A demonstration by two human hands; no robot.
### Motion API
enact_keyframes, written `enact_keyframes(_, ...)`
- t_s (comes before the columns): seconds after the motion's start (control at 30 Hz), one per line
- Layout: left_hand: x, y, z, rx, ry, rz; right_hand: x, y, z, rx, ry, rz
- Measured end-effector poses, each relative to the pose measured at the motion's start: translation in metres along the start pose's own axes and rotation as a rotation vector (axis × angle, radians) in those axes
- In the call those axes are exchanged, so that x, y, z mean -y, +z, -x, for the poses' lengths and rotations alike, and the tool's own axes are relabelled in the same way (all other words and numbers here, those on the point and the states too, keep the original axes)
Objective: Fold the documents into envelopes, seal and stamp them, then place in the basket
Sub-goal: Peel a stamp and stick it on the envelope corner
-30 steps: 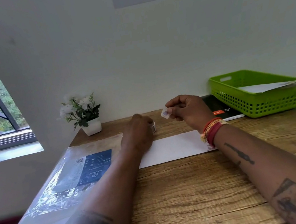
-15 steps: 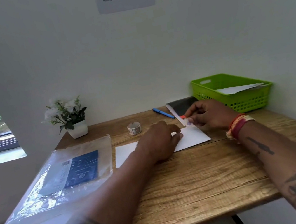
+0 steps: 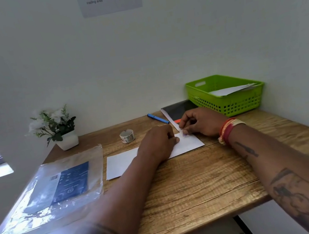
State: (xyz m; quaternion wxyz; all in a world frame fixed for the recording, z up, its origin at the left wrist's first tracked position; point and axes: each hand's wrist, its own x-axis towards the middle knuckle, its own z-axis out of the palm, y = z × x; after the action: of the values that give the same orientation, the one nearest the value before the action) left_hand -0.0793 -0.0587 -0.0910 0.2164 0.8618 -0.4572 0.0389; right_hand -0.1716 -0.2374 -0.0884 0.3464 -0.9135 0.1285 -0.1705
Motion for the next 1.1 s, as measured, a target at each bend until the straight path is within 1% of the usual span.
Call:
enact_keyframes(0.13,0.003,0.005,0.004,-0.032,0.027,-0.016,0.002,0.000,-0.001,-0.007,-0.011,0.046)
enact_keyframes(0.5,0.002,0.008,0.004,0.001,0.068,-0.011,0.005,-0.001,-0.001,-0.017,-0.040,0.219)
enact_keyframes(0.73,0.002,0.007,0.000,0.070,0.166,-0.154,0.010,0.002,-0.003,0.027,-0.040,0.325)
enact_keyframes(0.8,0.002,0.006,-0.001,0.079,0.177,-0.167,0.009,0.001,-0.004,0.022,0.002,0.330)
enact_keyframes(0.93,0.003,0.006,-0.005,0.103,0.170,-0.146,0.006,-0.001,-0.003,-0.039,0.174,0.219)
enact_keyframes(1.1,0.004,0.006,-0.010,0.146,0.147,-0.135,0.017,0.004,-0.007,-0.062,0.252,0.246)
